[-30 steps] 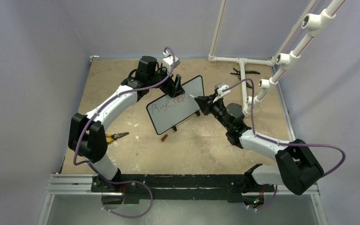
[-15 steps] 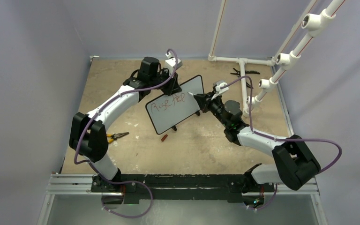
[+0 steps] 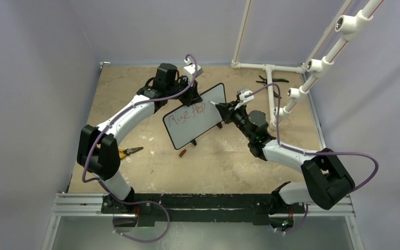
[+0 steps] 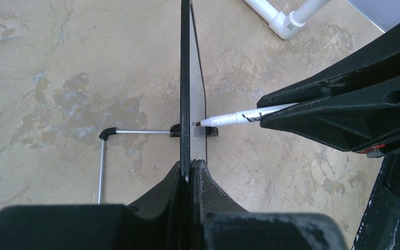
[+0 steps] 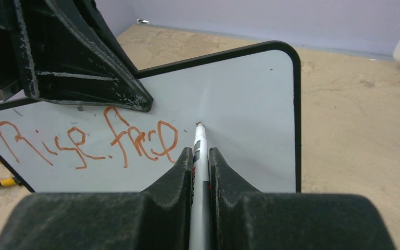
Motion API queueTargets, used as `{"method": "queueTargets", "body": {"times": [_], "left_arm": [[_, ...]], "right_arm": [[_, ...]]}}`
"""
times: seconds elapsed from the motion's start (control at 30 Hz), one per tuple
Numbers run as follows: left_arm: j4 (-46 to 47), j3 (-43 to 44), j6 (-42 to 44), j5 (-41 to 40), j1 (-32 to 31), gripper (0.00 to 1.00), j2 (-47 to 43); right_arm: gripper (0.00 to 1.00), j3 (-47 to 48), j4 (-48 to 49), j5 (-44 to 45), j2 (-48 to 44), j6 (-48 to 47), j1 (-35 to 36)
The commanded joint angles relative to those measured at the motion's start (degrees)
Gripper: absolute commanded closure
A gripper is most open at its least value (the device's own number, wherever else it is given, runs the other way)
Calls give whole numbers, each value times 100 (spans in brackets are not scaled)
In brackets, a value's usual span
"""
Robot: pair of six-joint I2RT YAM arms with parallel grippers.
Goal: Write a sentence on the whiteboard
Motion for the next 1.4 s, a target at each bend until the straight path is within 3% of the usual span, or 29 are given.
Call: {"method": "queueTargets", "body": {"times": [0.0,0.2,0.57,1.37], "left_arm": [[17,116,342,-93,-54,100,-25],[11,105,353,-102,-62,100,-34],[50,105,291,-233,-64,100,-51],[72,92,291,-221,-64,100,-60]], "right_arm": [[100,195,171,582,-15,23,-22],[100,179,110,849,-72,88,-39],[100,-36,517,349,-519,-187,-49],[100,78,26,301,5,-48,-48]]}}
